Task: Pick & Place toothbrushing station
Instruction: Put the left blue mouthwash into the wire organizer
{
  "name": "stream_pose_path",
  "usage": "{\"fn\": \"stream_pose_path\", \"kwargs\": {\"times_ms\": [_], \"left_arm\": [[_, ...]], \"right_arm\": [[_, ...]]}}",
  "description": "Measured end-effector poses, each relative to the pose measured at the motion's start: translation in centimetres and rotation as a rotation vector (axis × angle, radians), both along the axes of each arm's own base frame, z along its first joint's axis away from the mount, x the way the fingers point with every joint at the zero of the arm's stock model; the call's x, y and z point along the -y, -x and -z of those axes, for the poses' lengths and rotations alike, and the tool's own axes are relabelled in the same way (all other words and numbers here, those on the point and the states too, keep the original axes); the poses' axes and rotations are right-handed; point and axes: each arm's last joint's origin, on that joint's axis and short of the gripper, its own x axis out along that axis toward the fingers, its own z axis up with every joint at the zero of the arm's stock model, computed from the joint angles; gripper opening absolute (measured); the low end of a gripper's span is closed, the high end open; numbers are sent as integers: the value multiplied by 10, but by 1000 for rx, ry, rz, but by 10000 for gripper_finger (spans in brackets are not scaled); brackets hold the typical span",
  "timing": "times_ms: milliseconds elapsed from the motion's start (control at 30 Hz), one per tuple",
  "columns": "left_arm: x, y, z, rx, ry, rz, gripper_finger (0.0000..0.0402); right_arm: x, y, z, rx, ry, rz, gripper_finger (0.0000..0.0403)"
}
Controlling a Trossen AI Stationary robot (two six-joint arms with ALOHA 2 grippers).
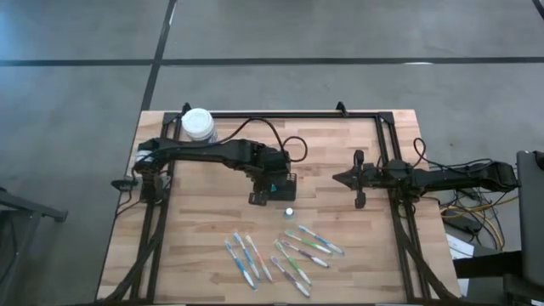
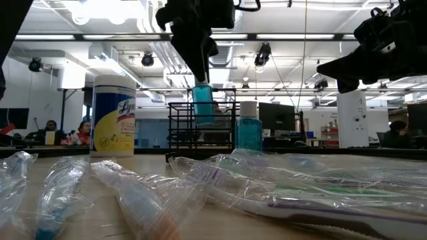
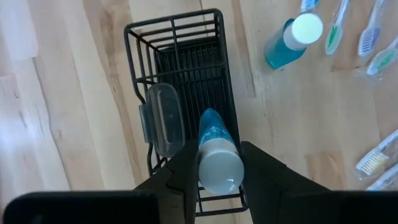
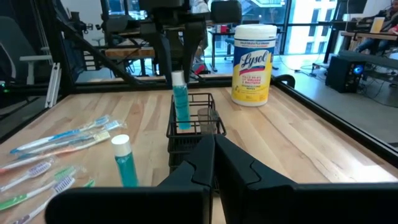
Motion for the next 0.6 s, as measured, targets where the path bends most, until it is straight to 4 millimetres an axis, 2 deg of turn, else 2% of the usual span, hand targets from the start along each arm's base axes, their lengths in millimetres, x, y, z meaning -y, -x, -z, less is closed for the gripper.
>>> {"fn": "stream_pose_path", "kwargs": {"times_ms": [433, 600], "left_arm": [[0, -12, 18, -28, -4, 11, 98], [0, -18, 32, -65, -2, 25, 98]], "right_arm": [[0, 0, 2, -18, -1, 0, 8], [0, 0, 2, -18, -1, 1, 8]]}}
